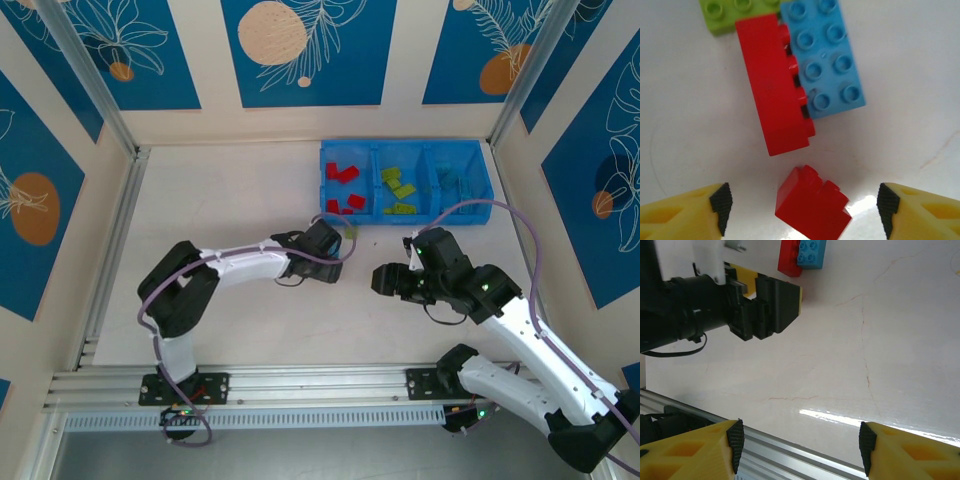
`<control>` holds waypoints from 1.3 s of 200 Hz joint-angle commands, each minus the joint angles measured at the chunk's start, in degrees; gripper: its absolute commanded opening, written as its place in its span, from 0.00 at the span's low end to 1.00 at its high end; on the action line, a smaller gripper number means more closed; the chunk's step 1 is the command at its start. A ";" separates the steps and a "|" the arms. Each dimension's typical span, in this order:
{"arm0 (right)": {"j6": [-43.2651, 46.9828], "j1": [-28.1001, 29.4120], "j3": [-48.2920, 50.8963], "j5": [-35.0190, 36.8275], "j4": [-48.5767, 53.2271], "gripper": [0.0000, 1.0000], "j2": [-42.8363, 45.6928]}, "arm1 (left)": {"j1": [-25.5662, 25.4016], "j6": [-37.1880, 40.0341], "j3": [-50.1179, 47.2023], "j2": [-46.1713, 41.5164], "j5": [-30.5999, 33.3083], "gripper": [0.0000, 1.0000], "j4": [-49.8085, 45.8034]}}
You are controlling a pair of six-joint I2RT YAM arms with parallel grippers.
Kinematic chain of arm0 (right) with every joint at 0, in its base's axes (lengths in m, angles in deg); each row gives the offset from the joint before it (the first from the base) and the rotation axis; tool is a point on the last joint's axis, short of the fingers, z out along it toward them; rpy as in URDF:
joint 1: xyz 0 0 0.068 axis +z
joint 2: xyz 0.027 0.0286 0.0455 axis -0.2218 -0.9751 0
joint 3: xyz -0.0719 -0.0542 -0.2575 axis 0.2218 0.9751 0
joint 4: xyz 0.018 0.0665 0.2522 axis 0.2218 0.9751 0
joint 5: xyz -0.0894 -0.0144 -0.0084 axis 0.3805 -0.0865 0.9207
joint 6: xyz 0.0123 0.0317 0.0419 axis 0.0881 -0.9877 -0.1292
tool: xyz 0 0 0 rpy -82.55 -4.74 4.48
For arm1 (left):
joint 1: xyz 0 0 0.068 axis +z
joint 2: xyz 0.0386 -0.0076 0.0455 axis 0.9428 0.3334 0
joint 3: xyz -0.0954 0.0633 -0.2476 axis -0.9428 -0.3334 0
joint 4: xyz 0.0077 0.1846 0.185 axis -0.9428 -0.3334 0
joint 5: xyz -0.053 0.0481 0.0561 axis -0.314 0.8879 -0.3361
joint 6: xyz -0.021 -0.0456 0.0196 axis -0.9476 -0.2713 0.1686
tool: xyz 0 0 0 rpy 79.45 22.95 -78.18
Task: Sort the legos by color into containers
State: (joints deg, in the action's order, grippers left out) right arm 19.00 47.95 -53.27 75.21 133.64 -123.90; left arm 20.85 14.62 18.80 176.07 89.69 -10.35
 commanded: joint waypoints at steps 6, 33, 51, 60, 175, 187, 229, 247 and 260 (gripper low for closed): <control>-0.93 -0.26 0.90 0.86 1.43 0.65 1.09 | 0.45 -3.19 1.25 1.74 0.22 0.70 -1.81; -1.19 -0.24 1.12 0.68 1.24 0.65 1.08 | 0.45 -3.24 1.14 2.90 -0.84 0.57 -2.02; -1.36 -0.24 1.21 0.54 1.01 0.65 1.14 | 0.45 -3.25 0.89 3.14 -1.03 0.49 -1.80; -1.36 -0.25 1.25 0.55 0.97 0.65 1.09 | 0.45 -3.15 0.91 3.17 -1.28 0.45 -1.90; -3.46 -0.25 0.86 3.49 0.86 0.64 3.90 | -0.52 1.68 4.89 -8.30 -1.65 0.32 -3.40; -3.85 -0.33 0.91 4.17 0.58 0.64 4.57 | -0.31 4.81 9.12 -6.60 1.24 0.32 -3.61; -4.58 -0.59 0.61 3.91 1.12 0.64 5.56 | 4.39 12.29 30.90 8.17 4.68 0.31 -3.46; -4.75 -0.64 0.17 3.88 2.09 0.64 6.07 | 6.21 15.43 41.96 15.86 4.61 0.32 -4.06; -4.85 -0.61 -0.01 3.97 2.67 0.64 6.74 | 6.88 17.70 50.36 21.19 3.75 0.37 -5.78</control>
State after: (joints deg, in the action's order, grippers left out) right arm 15.29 47.56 -52.52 78.41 134.08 -118.77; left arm 25.51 25.85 57.95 189.16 92.33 -12.99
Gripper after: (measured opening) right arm 0.644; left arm 0.332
